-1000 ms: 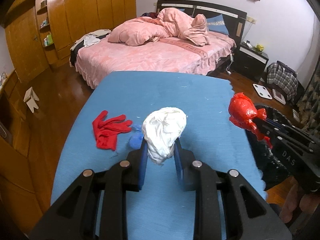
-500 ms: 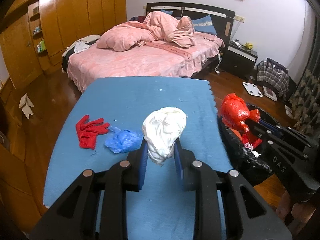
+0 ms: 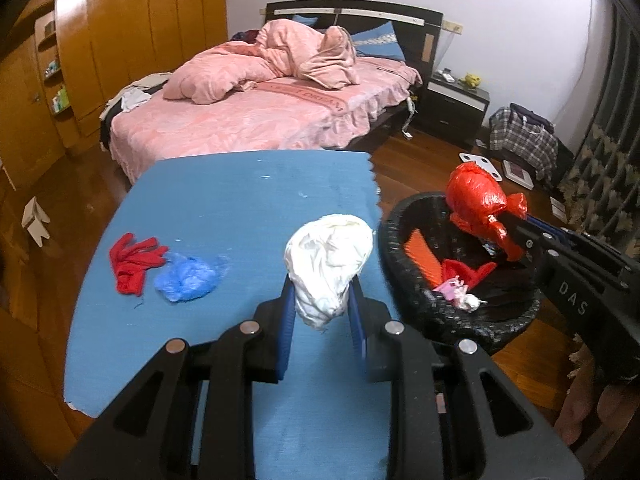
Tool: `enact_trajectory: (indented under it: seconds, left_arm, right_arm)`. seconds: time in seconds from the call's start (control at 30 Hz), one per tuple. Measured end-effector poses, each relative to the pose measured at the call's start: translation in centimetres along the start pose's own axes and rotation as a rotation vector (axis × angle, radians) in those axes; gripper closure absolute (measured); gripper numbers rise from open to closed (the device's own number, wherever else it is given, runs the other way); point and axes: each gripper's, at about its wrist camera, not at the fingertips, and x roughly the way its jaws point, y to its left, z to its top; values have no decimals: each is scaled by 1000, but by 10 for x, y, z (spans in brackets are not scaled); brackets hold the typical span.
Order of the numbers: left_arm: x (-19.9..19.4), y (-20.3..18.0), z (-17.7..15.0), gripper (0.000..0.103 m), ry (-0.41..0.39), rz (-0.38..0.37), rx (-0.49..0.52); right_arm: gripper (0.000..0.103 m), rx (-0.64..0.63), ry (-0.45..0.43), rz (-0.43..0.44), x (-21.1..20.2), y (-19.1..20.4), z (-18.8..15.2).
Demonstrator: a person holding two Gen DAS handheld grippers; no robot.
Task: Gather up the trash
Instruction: 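Carry the red plastic bag and white cloth ball with both tools over the bin, then open both tools to drop the red bag and white cloth into the bin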
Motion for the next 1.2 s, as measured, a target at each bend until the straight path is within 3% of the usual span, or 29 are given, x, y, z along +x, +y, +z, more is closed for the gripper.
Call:
enact_trajectory:
  seconds: [0.43, 1.07, 1.17, 1.2]
  left_arm:
    - [36, -81, 12, 79, 20, -102, 34]
    - [148, -165, 19, 79, 134, -199, 119]
    - [164, -172, 17, 76, 149, -224, 144]
    - [168, -174, 16, 70, 153, -228, 151]
  right_arm:
    - [92, 43, 47, -99, 9, -86, -3]
    - [92, 121, 205, -171, 100, -185, -27]
    - [90, 131, 225, -169, 112, -194, -31]
    - [88, 136, 239, -163, 117, -195, -32]
